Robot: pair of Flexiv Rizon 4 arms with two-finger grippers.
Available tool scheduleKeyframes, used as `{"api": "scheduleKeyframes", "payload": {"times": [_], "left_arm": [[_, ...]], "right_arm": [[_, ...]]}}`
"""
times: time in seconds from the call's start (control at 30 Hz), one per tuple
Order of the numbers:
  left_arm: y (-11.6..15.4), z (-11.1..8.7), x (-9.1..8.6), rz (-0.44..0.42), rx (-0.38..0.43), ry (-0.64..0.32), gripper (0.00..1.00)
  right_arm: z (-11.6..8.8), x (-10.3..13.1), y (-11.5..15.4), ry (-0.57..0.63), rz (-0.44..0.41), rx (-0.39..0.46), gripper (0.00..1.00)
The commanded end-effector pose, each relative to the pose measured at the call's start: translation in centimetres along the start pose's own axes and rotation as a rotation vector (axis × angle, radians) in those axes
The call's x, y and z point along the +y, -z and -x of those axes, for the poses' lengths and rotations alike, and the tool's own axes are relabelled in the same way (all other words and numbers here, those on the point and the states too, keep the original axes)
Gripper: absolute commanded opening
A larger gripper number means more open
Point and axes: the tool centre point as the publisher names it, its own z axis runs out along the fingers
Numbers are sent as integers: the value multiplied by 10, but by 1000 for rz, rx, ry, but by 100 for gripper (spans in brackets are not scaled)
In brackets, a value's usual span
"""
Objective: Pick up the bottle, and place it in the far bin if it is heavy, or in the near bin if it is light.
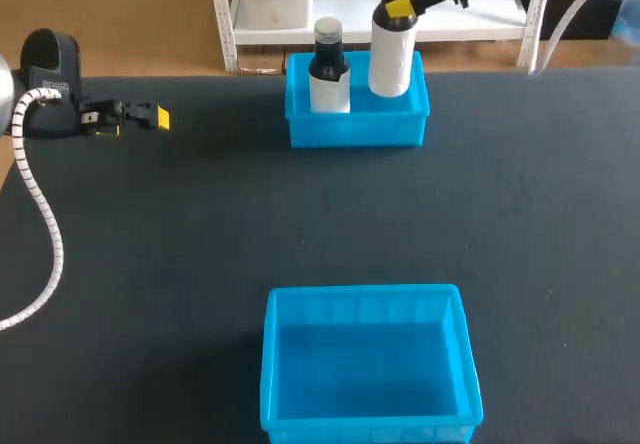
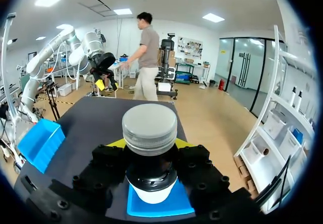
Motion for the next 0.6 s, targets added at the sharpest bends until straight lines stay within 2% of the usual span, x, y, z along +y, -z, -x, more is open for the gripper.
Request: {"api": "scheduleKeyframes", "payload": {"times": [0.03, 0.6], "left_arm": [[0, 0, 0, 0, 0, 0, 100], [0, 0, 0, 0, 0, 0, 100]], "right_arm": [[-3, -6, -3, -4, 34, -9, 0], [-23, 5, -12, -26, 56, -11, 0]]}}
